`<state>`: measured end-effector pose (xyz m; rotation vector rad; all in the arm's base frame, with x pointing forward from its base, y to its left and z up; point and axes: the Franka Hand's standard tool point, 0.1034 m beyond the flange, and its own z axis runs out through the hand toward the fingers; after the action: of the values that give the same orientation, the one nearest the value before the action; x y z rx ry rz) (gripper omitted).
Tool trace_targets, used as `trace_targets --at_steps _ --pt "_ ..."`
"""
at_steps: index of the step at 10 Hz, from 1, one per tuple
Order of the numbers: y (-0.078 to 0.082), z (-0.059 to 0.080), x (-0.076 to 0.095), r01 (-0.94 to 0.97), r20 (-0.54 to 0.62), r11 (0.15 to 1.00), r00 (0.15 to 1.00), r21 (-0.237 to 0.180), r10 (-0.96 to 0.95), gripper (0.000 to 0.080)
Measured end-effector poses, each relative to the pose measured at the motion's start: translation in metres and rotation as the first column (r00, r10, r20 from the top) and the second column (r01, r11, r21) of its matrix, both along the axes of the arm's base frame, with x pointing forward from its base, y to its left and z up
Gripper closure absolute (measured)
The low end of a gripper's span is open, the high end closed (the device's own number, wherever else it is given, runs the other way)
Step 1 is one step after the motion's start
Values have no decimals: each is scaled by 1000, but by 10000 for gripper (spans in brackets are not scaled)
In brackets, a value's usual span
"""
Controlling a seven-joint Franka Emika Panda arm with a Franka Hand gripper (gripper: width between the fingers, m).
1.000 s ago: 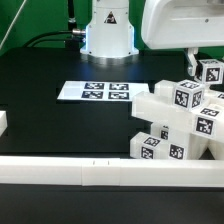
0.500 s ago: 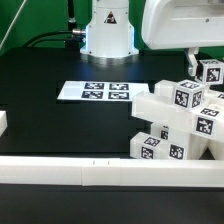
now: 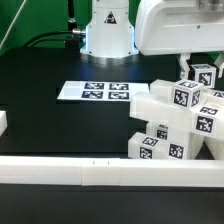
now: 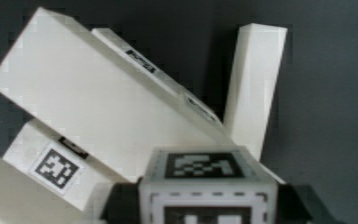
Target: Assemble chair
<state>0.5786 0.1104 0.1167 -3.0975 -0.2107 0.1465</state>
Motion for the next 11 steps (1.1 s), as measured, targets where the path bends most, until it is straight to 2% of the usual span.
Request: trace_targets --at_steps 11 --pt "0 0 5 43 18 999 999 -2 -43 515"
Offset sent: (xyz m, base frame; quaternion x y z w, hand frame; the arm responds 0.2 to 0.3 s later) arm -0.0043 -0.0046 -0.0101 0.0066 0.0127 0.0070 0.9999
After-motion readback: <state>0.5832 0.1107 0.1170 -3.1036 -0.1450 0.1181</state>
